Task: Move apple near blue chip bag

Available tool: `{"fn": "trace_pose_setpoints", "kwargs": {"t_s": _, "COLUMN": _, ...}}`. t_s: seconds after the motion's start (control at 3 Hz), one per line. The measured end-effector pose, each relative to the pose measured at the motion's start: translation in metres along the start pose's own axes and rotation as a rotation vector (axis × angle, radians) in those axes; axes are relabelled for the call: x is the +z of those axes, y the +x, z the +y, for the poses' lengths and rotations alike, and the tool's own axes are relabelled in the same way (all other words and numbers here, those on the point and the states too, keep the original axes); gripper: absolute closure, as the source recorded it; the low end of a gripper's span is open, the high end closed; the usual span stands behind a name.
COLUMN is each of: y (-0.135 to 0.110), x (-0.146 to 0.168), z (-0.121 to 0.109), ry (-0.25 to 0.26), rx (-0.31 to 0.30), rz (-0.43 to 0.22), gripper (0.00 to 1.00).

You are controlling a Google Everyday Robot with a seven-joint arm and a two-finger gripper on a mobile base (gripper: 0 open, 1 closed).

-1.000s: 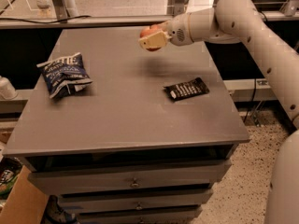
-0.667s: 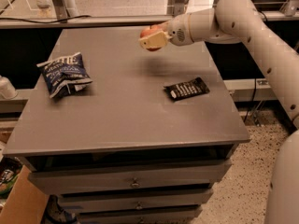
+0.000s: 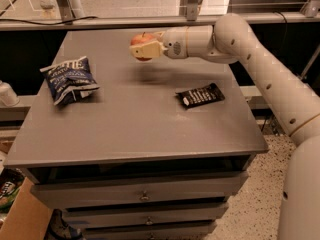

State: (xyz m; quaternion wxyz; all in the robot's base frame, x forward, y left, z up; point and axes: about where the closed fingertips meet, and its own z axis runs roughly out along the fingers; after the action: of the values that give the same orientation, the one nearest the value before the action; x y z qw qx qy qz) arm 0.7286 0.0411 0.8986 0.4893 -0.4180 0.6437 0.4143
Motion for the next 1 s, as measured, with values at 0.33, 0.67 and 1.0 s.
{"fn": "trace_pose_setpoints", "kwargs": {"t_s": 0.33, "y": 0.005, "x": 0.043, "z": 0.031, "ry": -0.121, "rx": 0.017, "rz": -0.053, "gripper": 1.00}}
{"fn": "trace_pose_setpoints", "kwargs": {"t_s": 0.67, "y": 0.002, "x": 0.072, "z": 0.061, "ry": -0.224, "rx": -0.002, "rz": -0.057, "gripper": 1.00}}
{"fn": "trace_pose_setpoints", "kwargs": {"t_s": 1.0, "y": 0.007, "x": 0.092, "z": 0.085, "ry": -0.303, "rx": -0.041, "rz": -0.019, "gripper": 1.00}}
